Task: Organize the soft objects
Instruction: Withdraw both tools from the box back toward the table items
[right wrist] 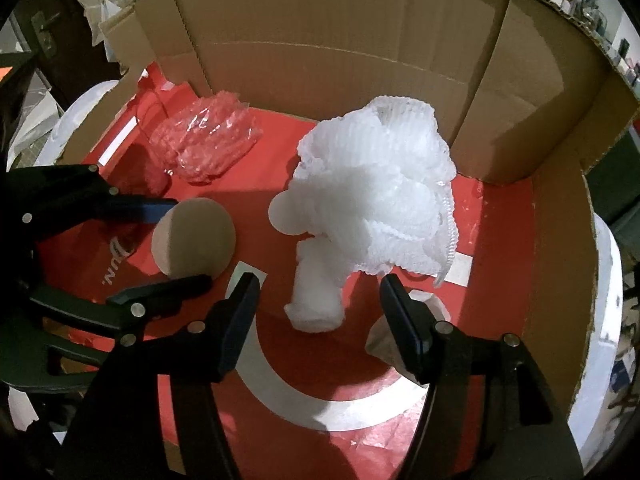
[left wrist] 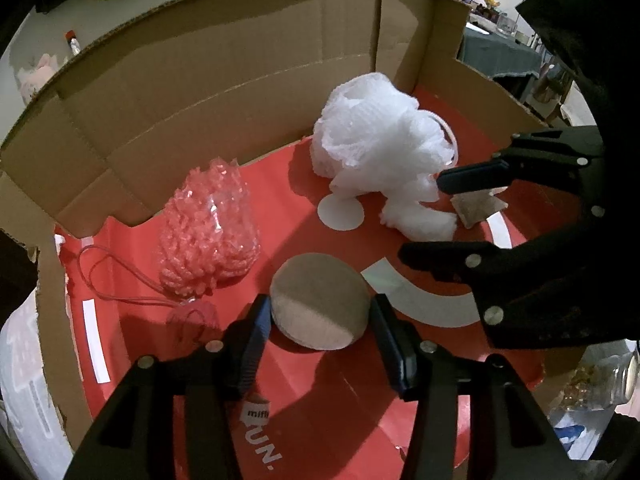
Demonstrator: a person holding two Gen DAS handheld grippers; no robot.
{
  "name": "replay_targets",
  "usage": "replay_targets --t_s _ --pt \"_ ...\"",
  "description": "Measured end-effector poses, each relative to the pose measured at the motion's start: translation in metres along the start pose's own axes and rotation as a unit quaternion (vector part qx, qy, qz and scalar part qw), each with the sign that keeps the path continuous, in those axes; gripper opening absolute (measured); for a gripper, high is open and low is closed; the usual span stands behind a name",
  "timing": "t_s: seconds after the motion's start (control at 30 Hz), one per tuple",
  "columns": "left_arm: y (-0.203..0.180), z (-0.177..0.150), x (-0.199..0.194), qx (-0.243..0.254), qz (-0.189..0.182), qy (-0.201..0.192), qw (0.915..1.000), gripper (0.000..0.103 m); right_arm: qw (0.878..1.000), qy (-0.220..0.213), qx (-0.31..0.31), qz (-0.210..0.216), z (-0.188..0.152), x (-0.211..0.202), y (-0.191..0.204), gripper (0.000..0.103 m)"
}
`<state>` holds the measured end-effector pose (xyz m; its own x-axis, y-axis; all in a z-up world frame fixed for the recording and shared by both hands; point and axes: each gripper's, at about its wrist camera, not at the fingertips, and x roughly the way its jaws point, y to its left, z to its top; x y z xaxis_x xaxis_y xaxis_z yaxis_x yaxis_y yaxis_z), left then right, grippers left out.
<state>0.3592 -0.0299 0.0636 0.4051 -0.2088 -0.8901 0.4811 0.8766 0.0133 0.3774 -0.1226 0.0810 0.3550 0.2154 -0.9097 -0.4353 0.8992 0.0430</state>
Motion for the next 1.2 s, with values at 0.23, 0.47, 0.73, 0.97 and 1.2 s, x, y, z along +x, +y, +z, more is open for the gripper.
replay_targets --t_s 0.23,0.47,0.73,0.97,1.2 --pt "-0.005 -0.007 -0.025 -0.002 0.0 -0.024 0.9997 0.063 1.0 -0.014 0.003 -0.015 -0.004 -0.016 0.003 0.062" --pt "-0.012 -0.022 -0.074 -0.018 0.0 -0.076 0.997 0.08 0.998 -0.048 0.007 -0.029 -0.013 -0.06 0.011 0.07" --pt "-0.034 -0.049 -0.142 -0.036 0.009 -0.155 0.9873 0.097 0.993 -0.108 0.011 -0.044 -0.039 -0.13 0.022 0.078" --pt "-0.057 -0.083 -0.189 -0.04 0.023 -0.228 0.9725 0.103 0.985 -0.165 0.017 -0.053 -0.077 -0.183 0.035 0.081" --pt "-0.069 -0.124 -0.226 -0.067 0.026 -0.285 0.9559 0.103 0.967 -0.244 0.018 -0.07 -0.133 -0.23 0.056 0.081"
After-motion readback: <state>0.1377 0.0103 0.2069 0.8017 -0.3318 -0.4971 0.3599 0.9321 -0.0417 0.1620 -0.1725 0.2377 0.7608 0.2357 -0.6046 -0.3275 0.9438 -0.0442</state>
